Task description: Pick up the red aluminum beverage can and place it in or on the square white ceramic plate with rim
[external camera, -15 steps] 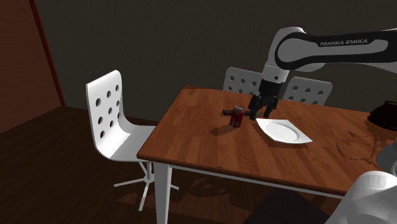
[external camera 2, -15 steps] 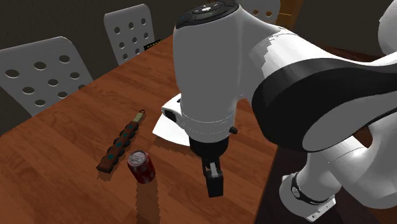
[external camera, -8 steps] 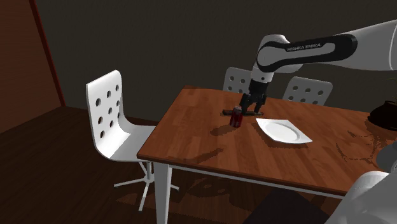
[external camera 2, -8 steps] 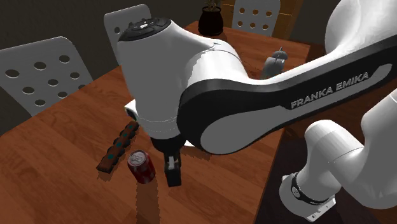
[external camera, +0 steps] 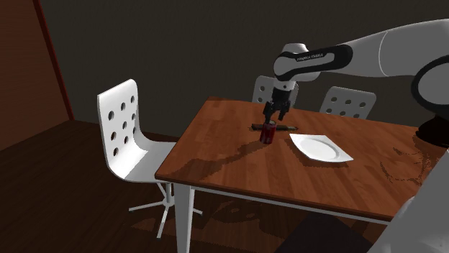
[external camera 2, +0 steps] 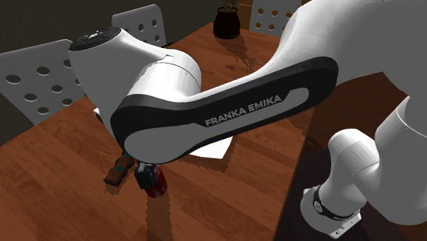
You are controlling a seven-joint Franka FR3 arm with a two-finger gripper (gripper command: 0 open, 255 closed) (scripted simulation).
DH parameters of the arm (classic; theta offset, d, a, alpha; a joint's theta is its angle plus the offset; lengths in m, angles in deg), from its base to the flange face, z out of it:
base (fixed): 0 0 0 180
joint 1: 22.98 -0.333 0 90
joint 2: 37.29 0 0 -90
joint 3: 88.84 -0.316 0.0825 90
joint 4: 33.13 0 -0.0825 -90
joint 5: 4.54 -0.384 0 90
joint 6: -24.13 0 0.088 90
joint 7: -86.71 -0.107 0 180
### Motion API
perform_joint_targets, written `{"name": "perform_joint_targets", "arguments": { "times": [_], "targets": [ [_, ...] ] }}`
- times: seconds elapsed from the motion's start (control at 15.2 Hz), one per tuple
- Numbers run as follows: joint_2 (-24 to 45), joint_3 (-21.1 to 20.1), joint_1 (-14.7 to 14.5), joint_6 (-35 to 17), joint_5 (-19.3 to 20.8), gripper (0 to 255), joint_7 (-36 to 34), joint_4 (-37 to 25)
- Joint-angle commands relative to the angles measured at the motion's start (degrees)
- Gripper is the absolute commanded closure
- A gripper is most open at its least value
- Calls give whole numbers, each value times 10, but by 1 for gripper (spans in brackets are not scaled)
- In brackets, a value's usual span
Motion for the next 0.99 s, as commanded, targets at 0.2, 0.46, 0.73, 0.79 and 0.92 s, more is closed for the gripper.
{"name": "perform_joint_targets", "arguments": {
  "times": [0.2, 0.46, 0.73, 0.79, 0.92],
  "targets": [
    [22, 2, 3, -35, -3, 0, 9, 11],
    [29, 2, 3, -61, -6, 0, 10, 31],
    [29, 2, 3, -61, -6, 0, 10, 31],
    [29, 2, 3, -61, -6, 0, 10, 31],
    [29, 2, 3, -61, -6, 0, 10, 31]
  ]
}}
